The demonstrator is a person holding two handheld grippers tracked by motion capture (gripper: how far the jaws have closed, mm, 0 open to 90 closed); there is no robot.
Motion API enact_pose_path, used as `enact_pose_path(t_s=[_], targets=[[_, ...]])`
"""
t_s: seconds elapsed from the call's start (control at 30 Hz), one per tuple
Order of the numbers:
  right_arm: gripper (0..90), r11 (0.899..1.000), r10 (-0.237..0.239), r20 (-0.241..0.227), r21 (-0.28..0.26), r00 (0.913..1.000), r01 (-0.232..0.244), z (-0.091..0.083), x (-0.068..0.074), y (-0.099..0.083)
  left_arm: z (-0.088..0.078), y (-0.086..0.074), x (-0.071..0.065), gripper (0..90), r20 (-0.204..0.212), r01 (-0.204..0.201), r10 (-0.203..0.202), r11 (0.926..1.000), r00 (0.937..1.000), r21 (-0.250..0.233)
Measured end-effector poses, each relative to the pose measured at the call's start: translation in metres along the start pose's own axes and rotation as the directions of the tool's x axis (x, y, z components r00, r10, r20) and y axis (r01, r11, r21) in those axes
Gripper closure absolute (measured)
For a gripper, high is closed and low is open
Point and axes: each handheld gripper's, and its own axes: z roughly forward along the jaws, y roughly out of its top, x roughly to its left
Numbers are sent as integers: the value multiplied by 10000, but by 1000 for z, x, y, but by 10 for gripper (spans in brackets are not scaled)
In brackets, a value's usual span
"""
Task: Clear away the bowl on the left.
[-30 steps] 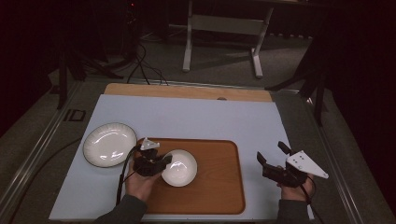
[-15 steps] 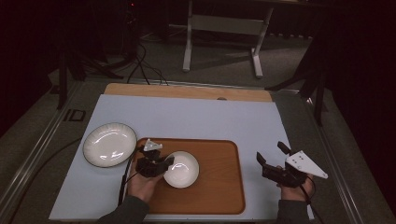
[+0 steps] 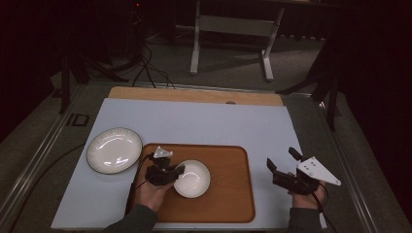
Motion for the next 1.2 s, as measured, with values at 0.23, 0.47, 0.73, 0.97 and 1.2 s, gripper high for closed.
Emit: enact_pose_path(t_s=[0.23, 0.47, 0.73, 0.97, 1.2], targets=[[144, 10000, 11, 2, -4, 10000, -11, 0, 0, 0, 5, -2, -3, 800, 163, 9, -11, 9999, 9999, 105], [144, 10000, 6, 12, 3, 10000, -6, 0, 0, 0, 7, -2, -6, 801, -190, -383, 384, 9992, 9991, 82], [144, 10000, -8, 18, 14, 10000, 8, 0, 0, 0, 10, -1, -3, 802, -480, -485, 500, 9983, 9976, 308], [144, 10000, -16, 15, 17, 10000, 16, 0, 0, 0, 11, -1, -1, 780, -559, -463, 483, 9983, 9973, 357], [144, 10000, -24, -2, 29, 10000, 24, 0, 1, 0, 11, 0, -2, 724, -781, -657, 676, 9975, 9947, 264]])
